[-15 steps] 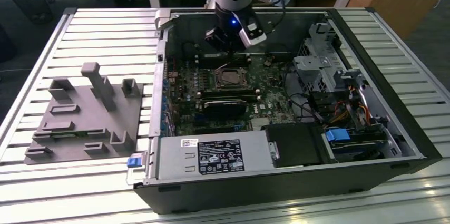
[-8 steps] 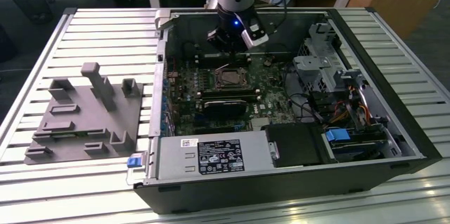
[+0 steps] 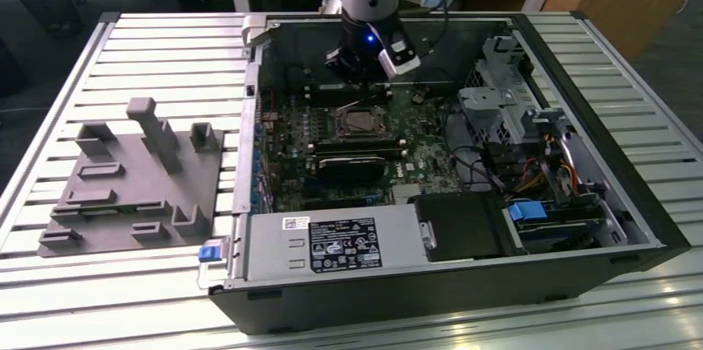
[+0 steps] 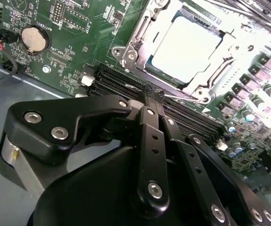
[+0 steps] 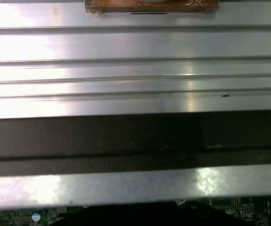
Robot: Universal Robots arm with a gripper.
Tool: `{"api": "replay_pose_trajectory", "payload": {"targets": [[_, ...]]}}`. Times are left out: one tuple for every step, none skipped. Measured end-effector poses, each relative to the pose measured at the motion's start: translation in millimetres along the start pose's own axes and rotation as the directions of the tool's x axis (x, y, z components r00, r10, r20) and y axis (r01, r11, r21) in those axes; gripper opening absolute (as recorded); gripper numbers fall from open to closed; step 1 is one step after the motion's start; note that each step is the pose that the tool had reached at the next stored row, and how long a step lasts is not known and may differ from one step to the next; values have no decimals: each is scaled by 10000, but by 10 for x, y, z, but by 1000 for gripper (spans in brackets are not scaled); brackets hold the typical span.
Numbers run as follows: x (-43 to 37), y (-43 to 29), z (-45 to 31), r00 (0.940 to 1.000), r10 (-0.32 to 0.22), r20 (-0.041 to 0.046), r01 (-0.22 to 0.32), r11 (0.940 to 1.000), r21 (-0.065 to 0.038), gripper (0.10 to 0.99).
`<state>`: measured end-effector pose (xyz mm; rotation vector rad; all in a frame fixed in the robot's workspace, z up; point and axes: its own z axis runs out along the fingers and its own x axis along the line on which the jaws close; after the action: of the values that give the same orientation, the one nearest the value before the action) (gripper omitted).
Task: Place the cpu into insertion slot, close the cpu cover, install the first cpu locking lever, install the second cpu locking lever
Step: 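Install the first cpu locking lever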
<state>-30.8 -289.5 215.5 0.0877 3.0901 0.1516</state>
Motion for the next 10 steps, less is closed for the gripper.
{"api": "replay_pose_trajectory", "payload": {"targets": [[-3,2,15,10000,-4,-3,4,10000,1,106],[-7,4,28,10000,-6,-6,6,10000,0,106],[-11,5,42,10000,-8,-9,8,10000,0,106],[-14,7,54,10000,-12,-13,12,10000,0,106],[-17,8,65,10000,-15,-16,15,10000,1,106],[-21,9,77,10000,-19,-21,19,10000,1,106],[-25,10,88,10000,-22,-25,22,10000,2,106],[-29,12,101,10000,-25,-30,25,10000,3,106],[-32,13,114,10000,-30,-34,30,10000,4,106],[-35,14,127,10000,-34,-38,34,10000,5,106]]}}
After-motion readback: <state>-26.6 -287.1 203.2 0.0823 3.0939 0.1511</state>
